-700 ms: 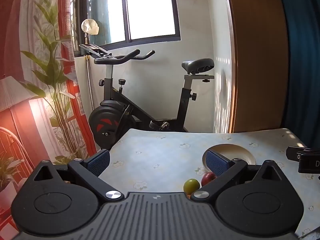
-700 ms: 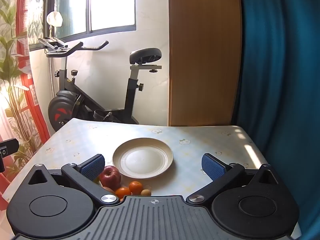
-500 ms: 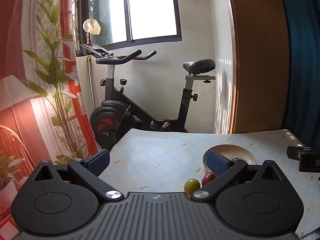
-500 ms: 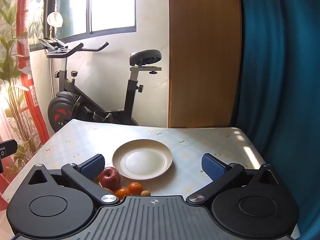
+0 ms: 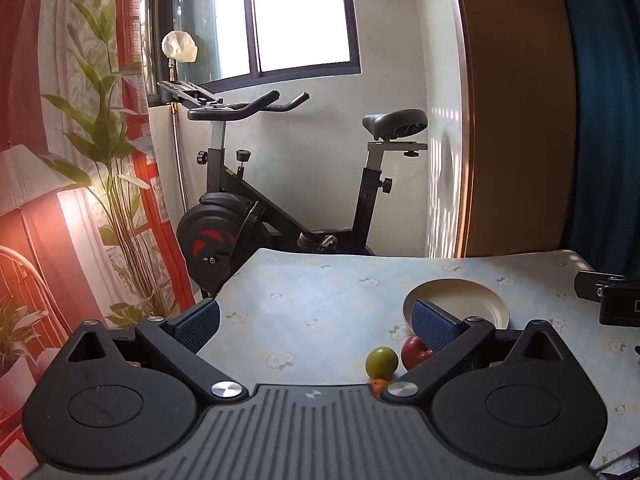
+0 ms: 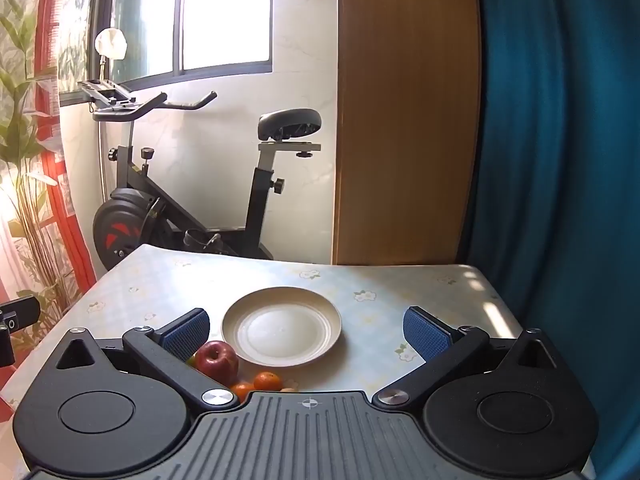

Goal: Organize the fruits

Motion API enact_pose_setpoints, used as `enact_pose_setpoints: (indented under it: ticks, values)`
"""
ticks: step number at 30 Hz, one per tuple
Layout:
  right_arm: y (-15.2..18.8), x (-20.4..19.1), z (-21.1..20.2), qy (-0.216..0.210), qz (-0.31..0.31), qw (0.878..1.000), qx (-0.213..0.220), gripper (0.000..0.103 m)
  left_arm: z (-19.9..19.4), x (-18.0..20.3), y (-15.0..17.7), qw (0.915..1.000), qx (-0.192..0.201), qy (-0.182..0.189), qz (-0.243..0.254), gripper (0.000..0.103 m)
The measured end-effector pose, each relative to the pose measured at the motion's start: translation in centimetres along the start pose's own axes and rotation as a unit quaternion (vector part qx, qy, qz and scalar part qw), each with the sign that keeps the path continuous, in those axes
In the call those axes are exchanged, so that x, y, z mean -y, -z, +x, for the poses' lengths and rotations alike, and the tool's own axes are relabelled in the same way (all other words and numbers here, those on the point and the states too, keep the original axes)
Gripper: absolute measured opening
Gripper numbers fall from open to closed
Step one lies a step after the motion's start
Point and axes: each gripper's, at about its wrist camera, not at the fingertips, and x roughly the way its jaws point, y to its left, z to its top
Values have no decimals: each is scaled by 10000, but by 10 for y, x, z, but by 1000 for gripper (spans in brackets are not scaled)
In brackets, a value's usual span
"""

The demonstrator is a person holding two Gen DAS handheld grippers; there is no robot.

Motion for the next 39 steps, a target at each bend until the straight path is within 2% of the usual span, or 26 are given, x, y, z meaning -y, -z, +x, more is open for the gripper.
enact_pose_setpoints:
  ticks: [39]
  values:
    - [3,-3,0,22,18,10000,27,103,1,0,2,10000,21,7,-19,103]
